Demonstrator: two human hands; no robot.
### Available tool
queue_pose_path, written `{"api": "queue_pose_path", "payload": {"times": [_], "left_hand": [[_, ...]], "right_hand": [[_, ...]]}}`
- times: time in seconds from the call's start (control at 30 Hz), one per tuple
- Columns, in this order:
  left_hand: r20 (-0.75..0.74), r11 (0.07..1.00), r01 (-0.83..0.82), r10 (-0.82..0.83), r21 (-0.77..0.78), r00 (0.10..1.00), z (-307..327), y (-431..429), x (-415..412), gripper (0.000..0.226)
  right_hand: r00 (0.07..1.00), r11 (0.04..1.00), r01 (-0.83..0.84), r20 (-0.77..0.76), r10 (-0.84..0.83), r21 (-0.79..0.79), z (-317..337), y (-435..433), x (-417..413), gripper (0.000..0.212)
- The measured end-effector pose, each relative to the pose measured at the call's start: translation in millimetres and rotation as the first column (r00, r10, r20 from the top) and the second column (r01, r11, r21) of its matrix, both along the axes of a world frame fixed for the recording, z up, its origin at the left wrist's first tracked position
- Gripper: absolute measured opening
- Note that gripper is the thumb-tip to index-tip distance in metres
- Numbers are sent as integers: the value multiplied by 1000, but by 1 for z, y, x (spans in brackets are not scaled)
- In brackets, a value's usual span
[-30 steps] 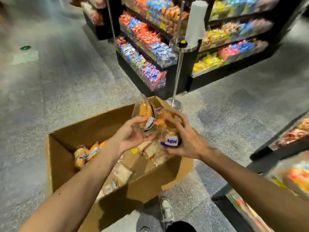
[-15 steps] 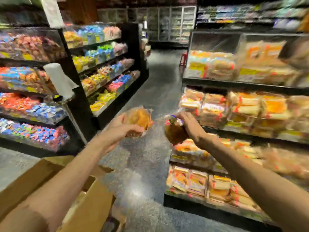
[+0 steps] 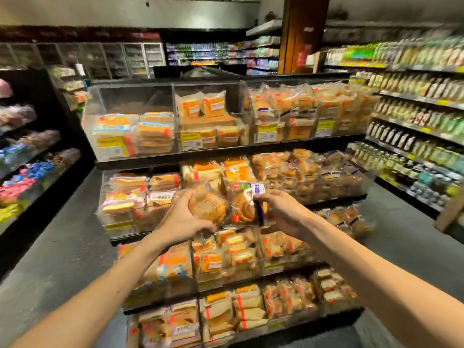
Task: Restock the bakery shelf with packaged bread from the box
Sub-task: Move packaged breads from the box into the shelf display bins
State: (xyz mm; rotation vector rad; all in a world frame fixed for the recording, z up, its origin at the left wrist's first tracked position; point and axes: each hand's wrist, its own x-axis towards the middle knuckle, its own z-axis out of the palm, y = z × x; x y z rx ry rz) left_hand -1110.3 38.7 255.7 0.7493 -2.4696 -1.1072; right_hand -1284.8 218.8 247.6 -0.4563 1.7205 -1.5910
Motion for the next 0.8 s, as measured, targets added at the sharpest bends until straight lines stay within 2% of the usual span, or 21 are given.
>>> {"api": "queue_pose_path", "payload": {"times": [0.1,0.17,0.27,0.3,0.33,0.43,0.47,0.57,0.67,0.8], "left_hand": [[25,985,89,-86,-146,996,2,27,-64,104],[53,968,143,-135,-208,989,2,46,-100,104],[69,927,260,-251,-271,966,-4,70,-153,99],[65,907,299,-293,-296,954,-8,76,-171,97],[72,892,333,-327,-306,942,-12,82,-190,94],[78,851,404,-402,-337,912,-24,97,-250,91],[78,842,424,-424,-332,902,-29,102,-271,90],[78,818,485,-486,-310,870,-40,118,-335,89],[95,807,528,-523,-264,847,-49,133,-389,88],[114,790,573,-562,-219,819,-48,144,-453,88]], "right_hand": [[991,993,108,-78,-105,40,-6,42,-41,38],[984,986,167,-64,-165,24,-13,67,-64,35],[952,954,298,-74,-296,24,-27,103,-105,72],[939,940,340,-61,-340,5,-33,113,-121,76],[926,927,374,-40,-374,-7,-36,123,-136,71],[913,913,407,-8,-407,14,-44,153,-182,26],[908,908,418,8,-418,25,-45,162,-199,17],[873,871,480,38,-486,105,-46,181,-254,20],[844,831,532,-26,-536,163,-37,195,-312,47],[747,739,664,-74,-660,111,-31,210,-386,27]]}}
